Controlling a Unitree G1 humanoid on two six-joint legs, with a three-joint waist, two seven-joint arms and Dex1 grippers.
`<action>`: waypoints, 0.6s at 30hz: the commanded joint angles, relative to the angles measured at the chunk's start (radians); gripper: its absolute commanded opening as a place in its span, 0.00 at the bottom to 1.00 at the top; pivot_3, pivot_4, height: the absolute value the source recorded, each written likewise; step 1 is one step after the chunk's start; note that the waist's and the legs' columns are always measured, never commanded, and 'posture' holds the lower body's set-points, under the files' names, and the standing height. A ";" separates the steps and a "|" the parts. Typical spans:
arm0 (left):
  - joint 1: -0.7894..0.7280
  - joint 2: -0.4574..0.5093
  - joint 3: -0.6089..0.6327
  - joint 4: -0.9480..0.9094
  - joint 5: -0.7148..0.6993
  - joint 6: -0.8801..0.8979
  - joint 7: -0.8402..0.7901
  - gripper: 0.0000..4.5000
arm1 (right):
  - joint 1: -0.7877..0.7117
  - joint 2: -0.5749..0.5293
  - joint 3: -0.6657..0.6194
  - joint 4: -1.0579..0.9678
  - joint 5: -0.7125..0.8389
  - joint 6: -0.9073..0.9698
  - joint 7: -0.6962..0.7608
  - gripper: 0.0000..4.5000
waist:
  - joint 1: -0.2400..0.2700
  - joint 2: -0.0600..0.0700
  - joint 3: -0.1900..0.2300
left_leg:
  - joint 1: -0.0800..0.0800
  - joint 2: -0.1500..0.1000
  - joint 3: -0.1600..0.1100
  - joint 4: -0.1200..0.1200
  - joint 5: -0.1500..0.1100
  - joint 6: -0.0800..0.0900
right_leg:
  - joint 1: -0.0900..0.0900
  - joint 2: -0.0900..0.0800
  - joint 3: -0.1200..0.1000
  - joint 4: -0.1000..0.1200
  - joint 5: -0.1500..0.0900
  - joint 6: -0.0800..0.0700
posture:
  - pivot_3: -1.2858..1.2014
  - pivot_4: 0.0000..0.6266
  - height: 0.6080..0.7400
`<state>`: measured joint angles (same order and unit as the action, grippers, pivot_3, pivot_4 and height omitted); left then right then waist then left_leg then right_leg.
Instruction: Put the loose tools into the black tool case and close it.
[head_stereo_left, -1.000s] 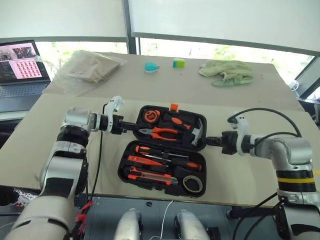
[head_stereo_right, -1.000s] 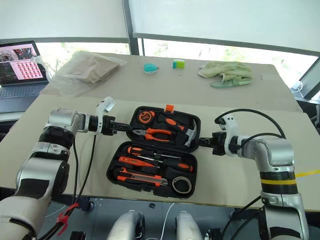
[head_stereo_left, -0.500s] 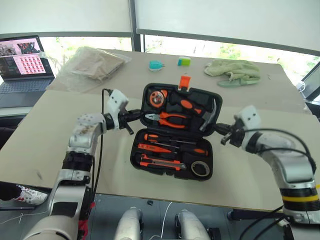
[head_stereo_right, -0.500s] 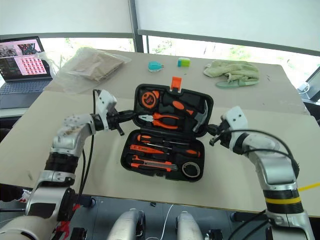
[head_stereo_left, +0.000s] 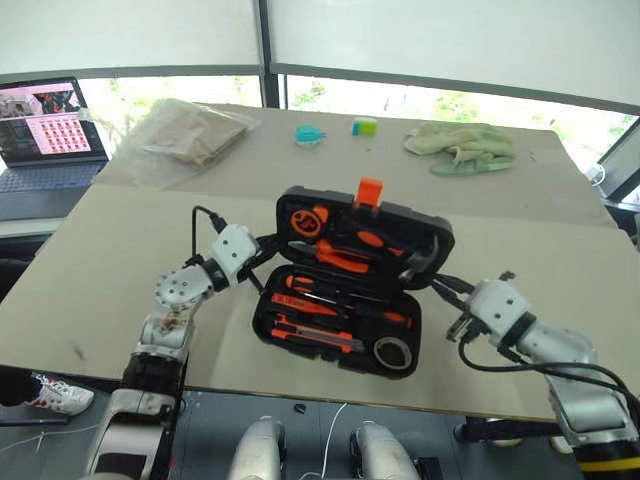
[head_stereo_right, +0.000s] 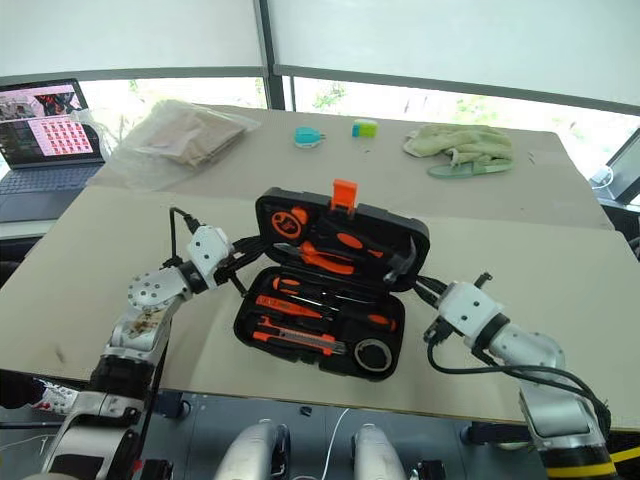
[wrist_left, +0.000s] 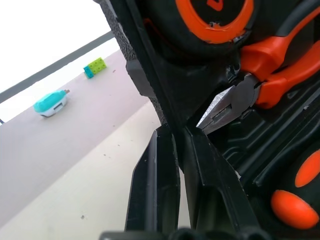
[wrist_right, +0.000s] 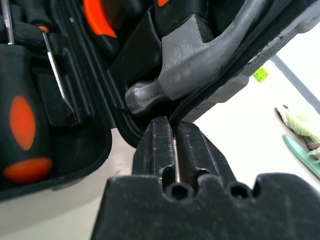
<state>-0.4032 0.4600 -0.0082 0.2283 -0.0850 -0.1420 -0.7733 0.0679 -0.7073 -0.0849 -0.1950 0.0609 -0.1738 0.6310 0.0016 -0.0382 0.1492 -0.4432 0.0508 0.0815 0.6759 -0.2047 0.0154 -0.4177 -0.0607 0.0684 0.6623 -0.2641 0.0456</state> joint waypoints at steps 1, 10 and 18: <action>0.065 0.039 0.062 -0.131 -0.049 0.093 0.029 0.39 | 0.077 -0.018 -0.093 -0.106 0.054 -0.015 0.019 0.39 | -0.003 0.000 0.000 | 0.000 0.000 0.000 0.000 0.000 0.000 | 0.000 0.000 0.000 0.000 0.000 0.000 | 0.52 0.24 1.00; 0.125 0.070 0.168 -0.283 -0.202 0.455 0.083 0.98 | 0.162 -0.025 -0.242 -0.324 0.380 0.432 0.012 0.93 | -0.005 -0.001 0.000 | 0.015 0.001 0.000 0.000 0.000 -0.001 | 0.015 0.000 0.000 -0.002 -0.001 -0.001 | 0.52 0.24 1.00; -0.277 0.101 0.097 0.031 -0.322 0.958 -0.012 0.98 | -0.252 -0.023 -0.218 -0.142 0.787 1.152 -0.144 0.93 | -0.008 -0.004 0.002 | 0.017 0.001 -0.001 0.000 0.001 -0.001 | 0.016 0.001 0.000 -0.002 -0.001 -0.003 | 0.52 0.24 1.00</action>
<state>-0.6046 0.5509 0.1036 0.1974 -0.3773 0.7175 -0.7480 -0.1154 -0.7333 -0.2861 -0.3747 0.7505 0.8156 0.5415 -0.0065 -0.0422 0.1512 -0.4270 0.0514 0.0800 0.6755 -0.2034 0.0142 -0.4022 -0.0596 0.0681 0.6605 -0.2649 0.0424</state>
